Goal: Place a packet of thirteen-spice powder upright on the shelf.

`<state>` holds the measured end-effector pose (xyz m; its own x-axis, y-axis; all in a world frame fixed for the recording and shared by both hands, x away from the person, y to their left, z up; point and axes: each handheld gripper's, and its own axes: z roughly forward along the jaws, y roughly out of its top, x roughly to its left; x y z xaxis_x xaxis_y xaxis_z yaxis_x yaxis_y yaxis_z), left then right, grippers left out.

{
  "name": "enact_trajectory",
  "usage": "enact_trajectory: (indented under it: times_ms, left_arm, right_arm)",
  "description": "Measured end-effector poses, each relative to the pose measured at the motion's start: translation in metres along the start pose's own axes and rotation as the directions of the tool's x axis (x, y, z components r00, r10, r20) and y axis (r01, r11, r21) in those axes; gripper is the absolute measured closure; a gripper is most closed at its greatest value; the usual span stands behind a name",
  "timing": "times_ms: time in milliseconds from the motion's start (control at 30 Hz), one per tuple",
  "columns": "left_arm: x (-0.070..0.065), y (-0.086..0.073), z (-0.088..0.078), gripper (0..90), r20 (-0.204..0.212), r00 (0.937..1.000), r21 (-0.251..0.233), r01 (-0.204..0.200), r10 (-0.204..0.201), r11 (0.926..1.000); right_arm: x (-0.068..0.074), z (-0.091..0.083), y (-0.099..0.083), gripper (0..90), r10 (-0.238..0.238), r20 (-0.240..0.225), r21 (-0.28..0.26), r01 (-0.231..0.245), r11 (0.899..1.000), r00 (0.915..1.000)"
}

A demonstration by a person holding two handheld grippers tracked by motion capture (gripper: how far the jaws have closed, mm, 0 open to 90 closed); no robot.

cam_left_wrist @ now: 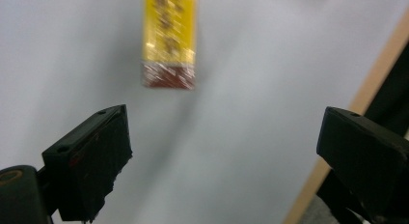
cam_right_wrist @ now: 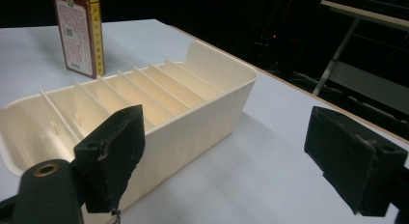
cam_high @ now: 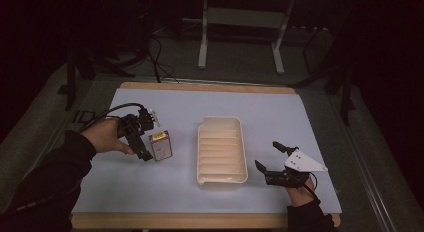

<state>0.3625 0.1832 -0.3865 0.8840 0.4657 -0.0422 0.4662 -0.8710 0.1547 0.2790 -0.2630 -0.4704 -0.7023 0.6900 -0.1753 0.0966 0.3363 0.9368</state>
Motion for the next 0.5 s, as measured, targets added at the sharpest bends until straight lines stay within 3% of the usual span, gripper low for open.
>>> enact_trajectory:
  times_ms: [167, 233, 367, 500]
  left_arm:
    - [0.008, 0.009, 0.001, 7.9, -0.006, 0.9999, 0.009, -0.014, 0.014, 0.9999]
    - [0.011, 0.013, 0.003, 15.7, 0.001, 0.9998, 0.008, -0.019, 0.019, 0.9998]
    - [0.012, 0.021, 0.007, 15.8, -0.007, 0.9990, 0.019, -0.045, 0.045, 0.9988]
    - [0.017, 0.026, 0.013, 21.3, 0.012, 0.9982, 0.048, -0.060, 0.060, 0.9970]
  right_arm:
    - [0.000, 0.000, 0.000, 14.3, -0.001, 0.000, 0.001, 0.001, 1.000, 1.0000]
    - [0.000, 0.000, 0.000, 14.3, 0.000, 0.000, 0.000, 0.000, 1.000, 1.0000]
    - [-0.001, 0.000, 0.000, 14.3, 0.000, 0.000, -0.004, 0.000, 1.000, 1.0000]
    - [-0.001, 0.000, -0.001, 14.3, 0.000, -0.002, -0.002, 0.000, 1.000, 1.0000]
